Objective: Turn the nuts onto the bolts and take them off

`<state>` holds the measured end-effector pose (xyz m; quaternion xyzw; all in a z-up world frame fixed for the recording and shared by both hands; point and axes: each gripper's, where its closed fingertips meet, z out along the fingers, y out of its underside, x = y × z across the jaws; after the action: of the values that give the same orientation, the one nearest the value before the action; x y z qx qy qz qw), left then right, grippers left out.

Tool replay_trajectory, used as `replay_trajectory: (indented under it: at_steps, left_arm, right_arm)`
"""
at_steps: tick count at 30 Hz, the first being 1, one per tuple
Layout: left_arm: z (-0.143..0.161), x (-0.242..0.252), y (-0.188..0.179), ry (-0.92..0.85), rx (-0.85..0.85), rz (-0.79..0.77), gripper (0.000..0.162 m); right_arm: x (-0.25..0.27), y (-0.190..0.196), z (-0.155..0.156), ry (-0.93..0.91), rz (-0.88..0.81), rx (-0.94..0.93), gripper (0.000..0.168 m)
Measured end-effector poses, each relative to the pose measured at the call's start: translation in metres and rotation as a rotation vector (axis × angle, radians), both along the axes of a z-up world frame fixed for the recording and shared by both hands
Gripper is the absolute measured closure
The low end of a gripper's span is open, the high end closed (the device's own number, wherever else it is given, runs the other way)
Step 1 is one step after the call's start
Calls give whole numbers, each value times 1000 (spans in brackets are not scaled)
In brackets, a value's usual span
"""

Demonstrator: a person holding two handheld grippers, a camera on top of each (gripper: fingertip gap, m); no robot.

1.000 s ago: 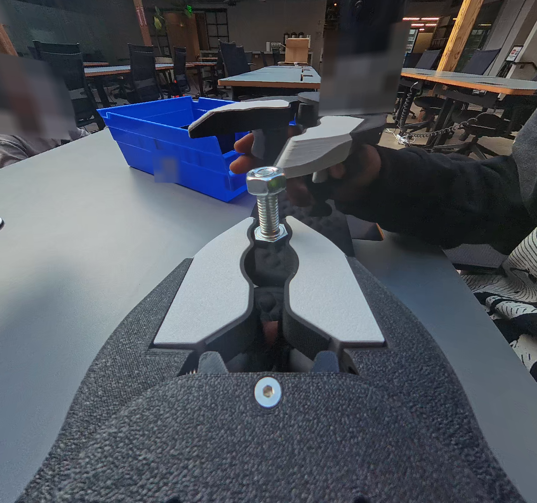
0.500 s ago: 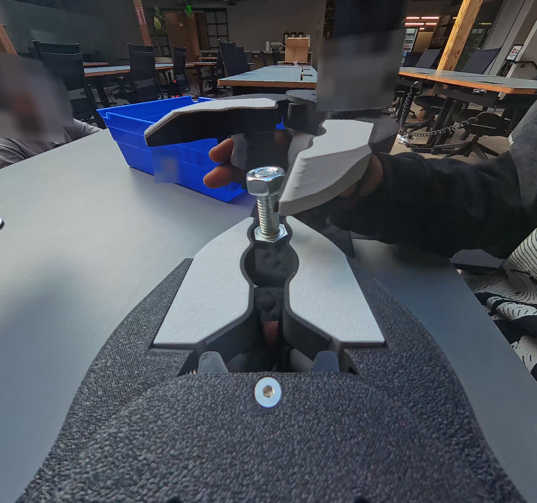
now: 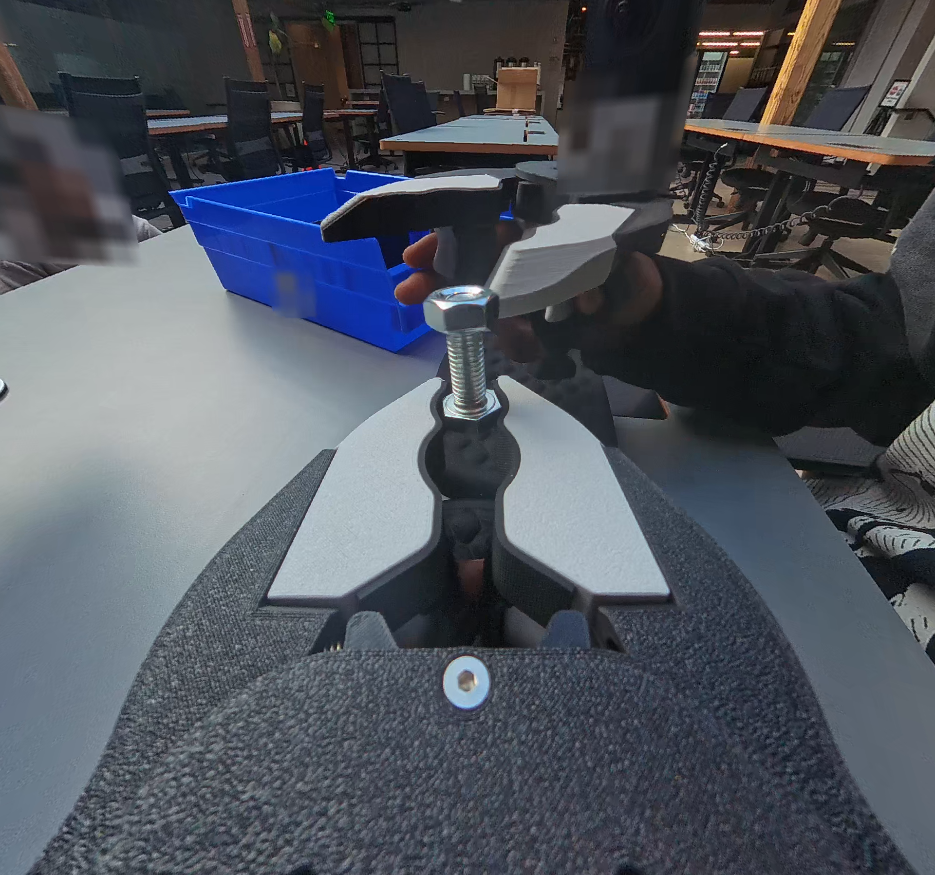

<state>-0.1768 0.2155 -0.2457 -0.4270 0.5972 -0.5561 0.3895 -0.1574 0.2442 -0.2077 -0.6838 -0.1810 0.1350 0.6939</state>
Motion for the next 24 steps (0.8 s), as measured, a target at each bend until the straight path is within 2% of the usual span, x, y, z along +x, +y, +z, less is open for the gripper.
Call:
replay_trajectory:
  at_steps: [6,15,24]
  left_arm:
    - [0,0,0,2,1,0,147]
    - [-1,1,-1,2,7,-1,147]
    - [-1,1,0,3,4,-2,147]
  right_arm:
    - [-5,-5,12,64,50,39,85]
    - [-44,18,10,9,104,35,83]
    - [-25,10,5,8,57,10,83]
